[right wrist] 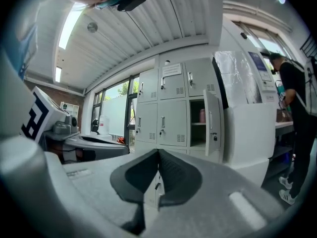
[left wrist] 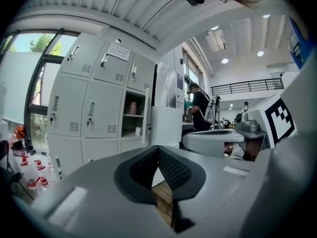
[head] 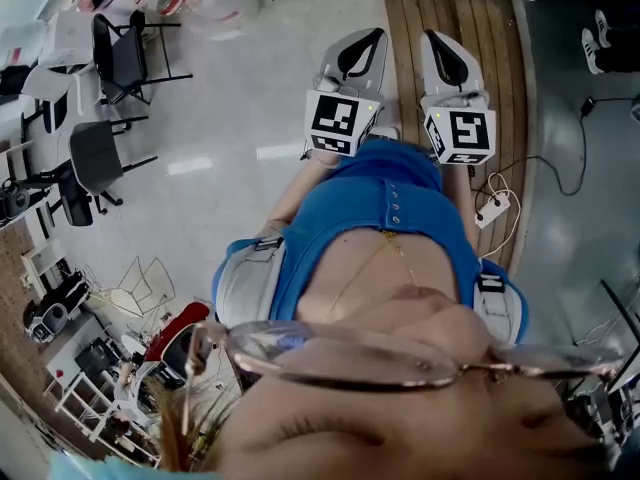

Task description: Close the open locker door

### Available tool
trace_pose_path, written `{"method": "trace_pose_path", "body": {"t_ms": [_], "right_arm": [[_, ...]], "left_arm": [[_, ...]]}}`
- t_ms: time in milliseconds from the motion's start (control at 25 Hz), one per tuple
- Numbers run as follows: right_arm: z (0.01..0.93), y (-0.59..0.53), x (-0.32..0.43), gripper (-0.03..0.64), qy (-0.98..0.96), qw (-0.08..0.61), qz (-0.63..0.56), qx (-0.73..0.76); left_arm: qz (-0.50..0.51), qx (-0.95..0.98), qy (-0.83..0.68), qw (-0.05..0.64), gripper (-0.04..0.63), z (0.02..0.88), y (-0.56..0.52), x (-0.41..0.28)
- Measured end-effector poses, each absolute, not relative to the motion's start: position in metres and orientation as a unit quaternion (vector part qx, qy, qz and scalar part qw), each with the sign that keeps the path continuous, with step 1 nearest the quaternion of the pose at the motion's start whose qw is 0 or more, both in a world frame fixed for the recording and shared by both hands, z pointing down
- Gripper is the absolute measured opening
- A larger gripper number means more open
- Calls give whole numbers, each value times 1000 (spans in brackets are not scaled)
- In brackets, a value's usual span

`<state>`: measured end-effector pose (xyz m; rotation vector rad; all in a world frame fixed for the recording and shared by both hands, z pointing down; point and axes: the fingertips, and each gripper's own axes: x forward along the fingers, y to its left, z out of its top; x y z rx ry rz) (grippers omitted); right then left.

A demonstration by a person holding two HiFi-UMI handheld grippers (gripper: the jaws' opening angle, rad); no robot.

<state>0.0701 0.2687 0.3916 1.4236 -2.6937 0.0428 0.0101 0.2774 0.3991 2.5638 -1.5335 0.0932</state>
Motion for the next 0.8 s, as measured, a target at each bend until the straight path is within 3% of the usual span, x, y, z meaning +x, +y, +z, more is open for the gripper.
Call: {"method": "trace_pose_path", "body": {"t_ms": [800], "right_arm": [[382, 118, -1, 2, -856, 20, 2, 517]], "left_arm": [[52, 892, -445, 59, -5, 398, 125, -64]]}}
